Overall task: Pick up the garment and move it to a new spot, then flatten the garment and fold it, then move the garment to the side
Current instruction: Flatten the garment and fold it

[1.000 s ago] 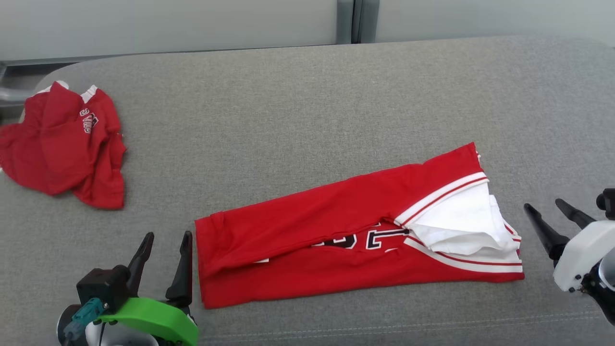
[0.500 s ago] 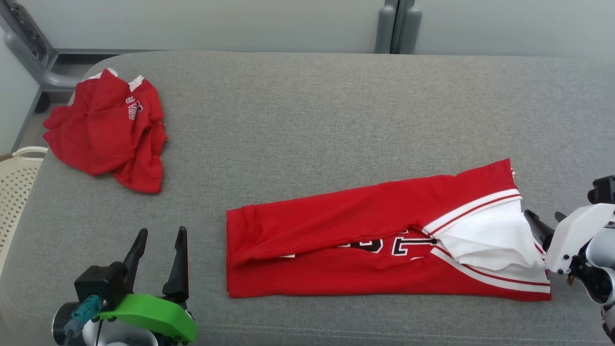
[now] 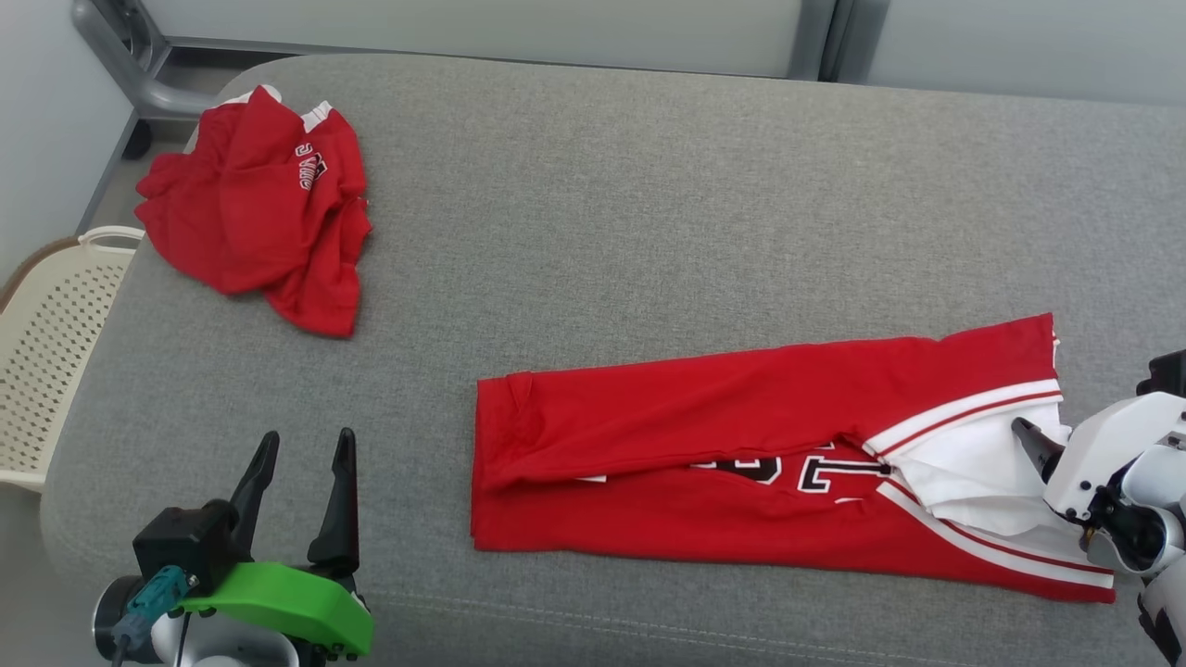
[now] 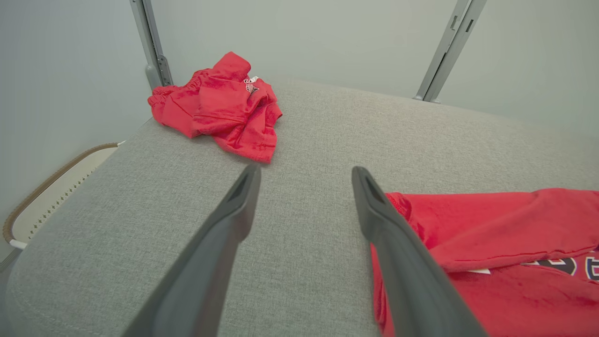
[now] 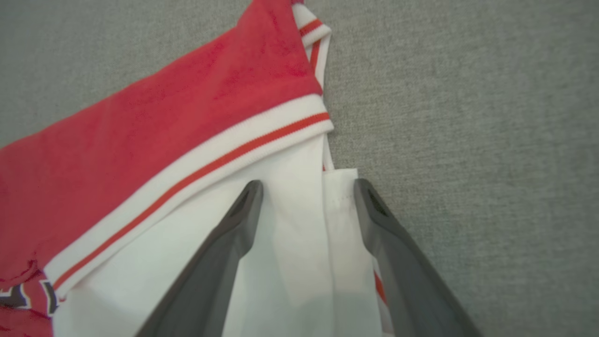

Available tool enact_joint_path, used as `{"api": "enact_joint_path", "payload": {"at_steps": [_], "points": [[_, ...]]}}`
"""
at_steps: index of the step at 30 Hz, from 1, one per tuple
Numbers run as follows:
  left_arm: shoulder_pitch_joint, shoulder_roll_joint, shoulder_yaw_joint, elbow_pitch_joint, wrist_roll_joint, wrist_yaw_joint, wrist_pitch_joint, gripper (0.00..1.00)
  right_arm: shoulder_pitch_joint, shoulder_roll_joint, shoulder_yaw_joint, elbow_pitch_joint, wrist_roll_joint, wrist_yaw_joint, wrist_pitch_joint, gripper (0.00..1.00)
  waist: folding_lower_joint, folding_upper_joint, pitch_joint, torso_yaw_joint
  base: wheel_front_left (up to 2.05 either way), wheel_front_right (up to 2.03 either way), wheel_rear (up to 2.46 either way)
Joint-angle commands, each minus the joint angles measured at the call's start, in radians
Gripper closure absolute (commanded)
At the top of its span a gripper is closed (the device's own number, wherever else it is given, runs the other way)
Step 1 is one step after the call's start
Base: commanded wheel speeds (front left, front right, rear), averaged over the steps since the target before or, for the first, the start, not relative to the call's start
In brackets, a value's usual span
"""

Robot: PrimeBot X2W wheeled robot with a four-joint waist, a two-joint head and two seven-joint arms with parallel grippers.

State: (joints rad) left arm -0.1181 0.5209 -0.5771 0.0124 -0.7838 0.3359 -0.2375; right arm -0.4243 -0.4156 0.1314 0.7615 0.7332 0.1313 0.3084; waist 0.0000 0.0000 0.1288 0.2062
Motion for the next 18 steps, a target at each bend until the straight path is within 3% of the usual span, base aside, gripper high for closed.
{"api": "enact_joint_path", "payload": {"at_steps": [1,6,11,12,13,14,16,18], "points": [[-0.011,0.006,0.003,-0.001,-0.002,0.006,0.000,0.00,-0.006,0.006,0.000,0.014,0.006,-0.001,0.007,0.00,0.0000,0.0000,0.005,0.006,0.00,0.00,0.00],[-0.013,0.010,0.003,-0.002,-0.004,0.004,0.001,0.00,-0.019,0.026,0.034,0.045,0.021,0.000,0.019,0.00,0.0000,0.0000,0.011,0.015,0.00,0.00,0.00],[-0.012,0.010,0.007,-0.001,-0.007,0.006,-0.002,0.00,-0.010,0.015,0.137,0.010,-0.001,0.003,0.041,0.00,0.0000,0.0000,0.016,0.018,0.00,0.00,0.00],[-0.012,0.010,0.007,-0.001,-0.006,0.007,-0.002,0.00,-0.009,0.006,0.157,0.006,-0.010,0.003,0.044,0.06,0.0000,0.0000,0.016,0.018,0.00,0.00,0.00],[-0.011,0.010,0.008,-0.001,-0.005,0.008,-0.003,0.00,-0.009,0.000,0.175,0.004,-0.020,0.003,0.044,0.35,0.0000,0.0000,0.016,0.017,0.00,0.00,0.00],[-0.011,0.010,0.008,-0.001,-0.006,0.008,-0.004,0.00,-0.011,-0.003,0.189,0.005,-0.029,0.003,0.045,0.49,0.0000,0.0000,0.016,0.017,0.00,0.00,0.00],[-0.010,0.010,0.009,-0.001,-0.007,0.007,-0.005,0.00,-0.016,-0.010,0.208,0.011,-0.037,0.002,0.042,0.64,0.0000,0.0000,0.016,0.015,0.00,0.00,0.00],[-0.011,0.009,0.010,0.000,-0.007,0.006,-0.006,0.00,-0.023,-0.014,0.220,0.019,-0.047,0.001,0.033,0.86,0.0000,0.0000,0.017,0.013,0.00,0.00,0.00]]}}
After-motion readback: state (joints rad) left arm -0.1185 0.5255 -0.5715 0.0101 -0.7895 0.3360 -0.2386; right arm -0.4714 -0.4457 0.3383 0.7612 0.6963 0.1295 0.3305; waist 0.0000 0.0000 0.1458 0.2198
